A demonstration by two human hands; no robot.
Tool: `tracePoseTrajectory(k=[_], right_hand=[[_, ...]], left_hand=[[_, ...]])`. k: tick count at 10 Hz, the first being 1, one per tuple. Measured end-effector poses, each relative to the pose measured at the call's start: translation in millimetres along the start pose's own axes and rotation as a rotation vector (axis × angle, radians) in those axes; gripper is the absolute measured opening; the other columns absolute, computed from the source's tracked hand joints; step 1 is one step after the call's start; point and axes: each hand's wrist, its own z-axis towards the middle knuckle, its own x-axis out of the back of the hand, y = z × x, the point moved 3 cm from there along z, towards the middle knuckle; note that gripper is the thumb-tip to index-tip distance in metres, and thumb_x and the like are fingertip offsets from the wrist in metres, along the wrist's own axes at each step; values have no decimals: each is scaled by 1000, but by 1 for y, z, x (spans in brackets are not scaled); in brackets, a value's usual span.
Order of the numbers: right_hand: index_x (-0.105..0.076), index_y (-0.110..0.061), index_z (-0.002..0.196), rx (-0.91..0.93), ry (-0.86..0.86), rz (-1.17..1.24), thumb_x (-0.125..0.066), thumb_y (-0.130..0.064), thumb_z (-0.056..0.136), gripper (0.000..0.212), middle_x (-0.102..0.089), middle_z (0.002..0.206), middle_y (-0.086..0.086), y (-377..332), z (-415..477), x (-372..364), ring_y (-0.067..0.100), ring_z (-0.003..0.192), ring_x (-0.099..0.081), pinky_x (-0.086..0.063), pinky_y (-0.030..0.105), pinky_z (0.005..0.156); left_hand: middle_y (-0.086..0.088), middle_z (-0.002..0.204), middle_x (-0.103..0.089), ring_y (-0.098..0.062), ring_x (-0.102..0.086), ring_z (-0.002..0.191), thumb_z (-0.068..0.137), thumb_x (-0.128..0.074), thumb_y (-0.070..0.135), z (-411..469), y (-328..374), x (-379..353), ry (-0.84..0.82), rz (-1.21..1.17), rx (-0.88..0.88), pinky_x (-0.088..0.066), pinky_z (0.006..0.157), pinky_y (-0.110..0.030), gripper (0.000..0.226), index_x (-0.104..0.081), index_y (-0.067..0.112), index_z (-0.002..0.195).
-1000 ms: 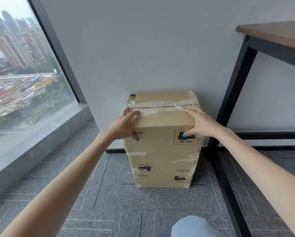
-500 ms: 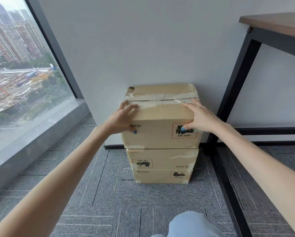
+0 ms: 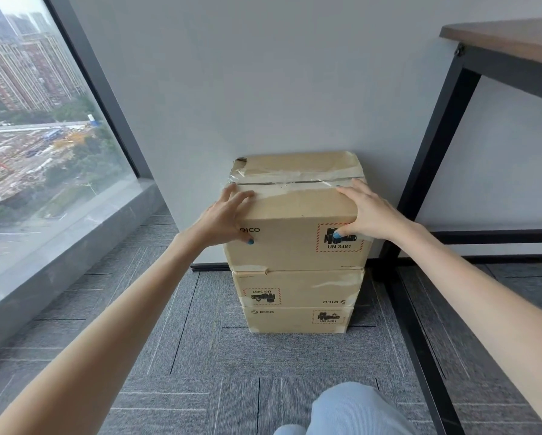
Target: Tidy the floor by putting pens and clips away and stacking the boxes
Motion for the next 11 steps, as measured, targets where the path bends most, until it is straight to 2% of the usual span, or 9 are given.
tracePoseTrajectory(k=[1,2,3,4,5,6,8,9,11], right_hand=[[-20,-35,150,-8,-4,-39,-83,-46,66,106,-4,161,-1,2,-2,1,36,140,-28,-31,51,111],[-16,-36,151,-17,1,-126,-79,-54,66,107,-2,161,0,-1,-4,1,39,143,-21,-26,60,111],[-14,-33,153,-26,32,-190,-76,-52,71,104,1,162,3,-7,-11,-2,39,146,-2,-13,62,113],[-17,-27,152,18,102,-264,-71,-53,75,98,-4,161,7,-13,-16,-4,35,147,0,-9,57,117],[-30,-21,148,99,208,-274,-63,-54,80,82,-21,158,8,-26,-22,-6,30,145,-14,-14,49,118],[-44,-16,138,173,277,-265,-54,-45,90,58,-41,146,6,-51,-31,-2,26,134,-36,-25,41,113],[-50,-12,129,219,121,-268,-47,-33,96,40,-53,132,5,-102,-64,32,23,114,-55,-42,37,99],[-54,-11,119,215,75,-249,-45,-31,97,30,-58,119,4,-125,-93,65,23,102,-59,-48,36,82],[-57,-12,113,123,-35,-192,-42,-30,99,27,-61,110,2,-168,-186,162,21,94,-62,-44,31,68]], left_hand=[[-2,156,-8,-34,-44,128,58,-87,39,-1,3,0,-20,81,6,-41,99,-42,107,-25,37,145],[1,158,-4,-39,-42,128,60,-81,53,-5,3,2,-44,194,29,-43,99,-47,108,-16,44,146],[-1,159,-2,-44,-23,138,64,-74,63,-10,7,1,-37,310,54,-39,102,-58,107,-9,45,148],[-3,160,-4,-38,-3,146,67,-69,67,-17,20,2,20,336,28,-20,111,-61,104,-12,41,150],[0,159,-15,-28,-9,147,73,-65,65,-23,32,6,80,324,-16,-20,113,-52,92,-22,37,149],[3,156,-27,-19,-23,143,78,-61,60,-30,49,14,82,302,-49,-27,110,-45,79,-31,33,146],[3,146,-44,-16,-39,133,91,-52,49,-67,88,56,17,192,28,-34,107,-40,55,-44,26,140],[2,138,-52,-17,-47,125,95,-49,43,-94,113,89,4,149,91,-37,103,-39,46,-49,24,136],[4,136,-56,-19,-55,120,97,-46,37,-166,176,180,-26,49,181,-37,103,-40,37,-56,24,130]])
